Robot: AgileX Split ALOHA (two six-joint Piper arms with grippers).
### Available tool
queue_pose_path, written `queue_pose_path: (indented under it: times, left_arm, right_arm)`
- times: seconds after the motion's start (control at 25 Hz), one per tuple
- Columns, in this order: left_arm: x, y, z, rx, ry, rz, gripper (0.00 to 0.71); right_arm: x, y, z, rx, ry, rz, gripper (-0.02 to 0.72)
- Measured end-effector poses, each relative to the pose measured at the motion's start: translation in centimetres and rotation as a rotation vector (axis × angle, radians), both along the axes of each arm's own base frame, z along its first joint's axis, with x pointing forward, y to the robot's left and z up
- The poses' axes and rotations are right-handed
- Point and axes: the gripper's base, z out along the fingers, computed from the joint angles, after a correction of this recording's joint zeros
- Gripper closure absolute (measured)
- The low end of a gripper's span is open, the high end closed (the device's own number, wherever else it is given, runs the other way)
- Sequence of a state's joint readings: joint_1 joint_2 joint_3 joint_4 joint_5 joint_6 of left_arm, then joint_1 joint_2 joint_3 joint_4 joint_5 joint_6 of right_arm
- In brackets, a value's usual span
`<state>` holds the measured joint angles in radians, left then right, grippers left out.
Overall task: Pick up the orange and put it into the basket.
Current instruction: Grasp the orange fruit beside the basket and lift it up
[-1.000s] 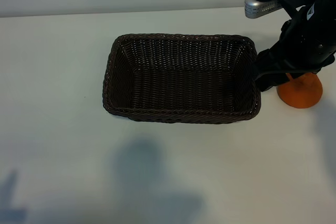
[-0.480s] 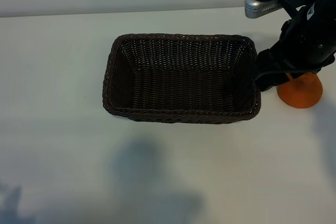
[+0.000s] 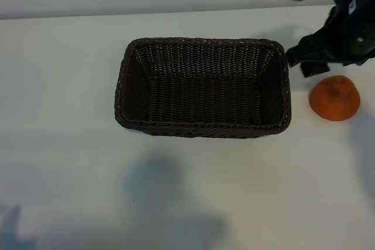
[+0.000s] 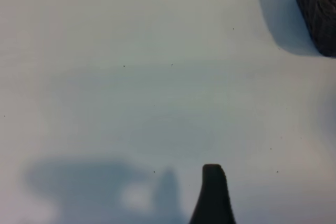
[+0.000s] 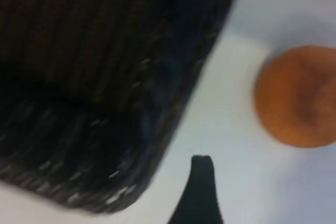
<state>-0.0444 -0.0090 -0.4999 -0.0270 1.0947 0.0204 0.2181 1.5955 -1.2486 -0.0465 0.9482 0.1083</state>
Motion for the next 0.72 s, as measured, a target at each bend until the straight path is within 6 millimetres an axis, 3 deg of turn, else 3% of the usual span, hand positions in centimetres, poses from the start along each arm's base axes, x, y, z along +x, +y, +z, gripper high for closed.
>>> queue_pose_path:
  times: [0.36,0.72]
  left_arm:
    - [0.0,0.0,0.0,0.000,-0.001,0.000,0.145]
    - [0.0,0.0,0.0,0.000,-0.001,0.000,0.145]
  right_arm:
    - [3.6,-5.9,-4.8,-0.013,0.035,-0.187,0.108]
    - [4.9,-6.4,-8.4,0.042,0.097,-0.224,0.108]
